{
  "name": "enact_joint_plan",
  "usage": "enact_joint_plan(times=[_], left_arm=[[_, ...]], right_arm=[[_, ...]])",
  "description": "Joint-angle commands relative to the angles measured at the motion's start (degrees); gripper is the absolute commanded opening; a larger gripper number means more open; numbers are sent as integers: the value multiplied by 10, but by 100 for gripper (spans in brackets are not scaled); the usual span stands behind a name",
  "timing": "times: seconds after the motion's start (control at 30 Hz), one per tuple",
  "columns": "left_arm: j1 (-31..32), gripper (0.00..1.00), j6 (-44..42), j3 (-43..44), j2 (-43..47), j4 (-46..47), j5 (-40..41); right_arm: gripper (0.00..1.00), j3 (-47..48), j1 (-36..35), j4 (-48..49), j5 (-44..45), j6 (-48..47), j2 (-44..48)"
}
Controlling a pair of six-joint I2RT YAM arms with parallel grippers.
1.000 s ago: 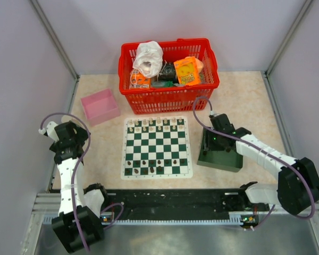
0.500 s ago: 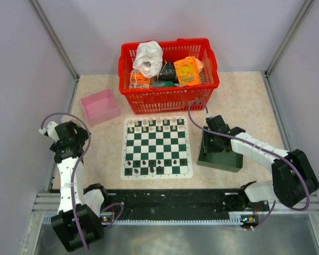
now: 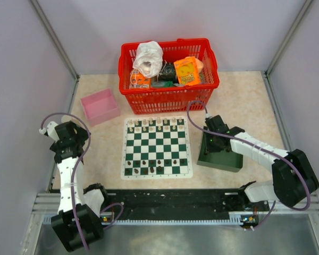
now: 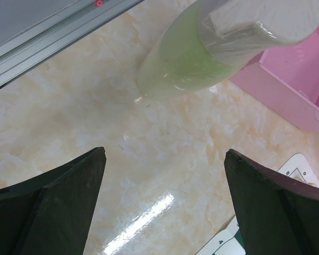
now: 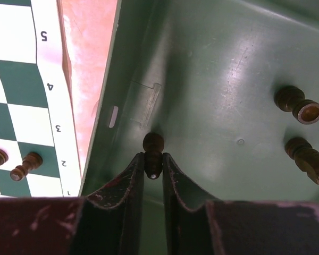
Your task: Set up the chess pieces on the board
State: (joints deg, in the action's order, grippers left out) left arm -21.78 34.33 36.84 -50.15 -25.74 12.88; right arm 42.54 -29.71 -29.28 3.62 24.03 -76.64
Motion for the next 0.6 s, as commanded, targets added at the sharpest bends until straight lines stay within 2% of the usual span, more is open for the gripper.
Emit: enact_joint_plan(times=[0.0, 0.2, 0.37, 0.57], left_arm=[[-5, 99, -6, 4, 1, 21, 4], [-4, 99, -4, 1, 1, 22, 3], [-5, 99, -2, -1, 1, 24, -2], [-4, 99, 0, -5, 2, 25, -6]], right_arm=[[15, 53, -22, -24, 36, -6, 19], [15, 139, -78, -125, 125, -11, 74], [15, 179, -97, -163, 106, 3, 112], [14, 191, -194, -150, 99, 41, 91]])
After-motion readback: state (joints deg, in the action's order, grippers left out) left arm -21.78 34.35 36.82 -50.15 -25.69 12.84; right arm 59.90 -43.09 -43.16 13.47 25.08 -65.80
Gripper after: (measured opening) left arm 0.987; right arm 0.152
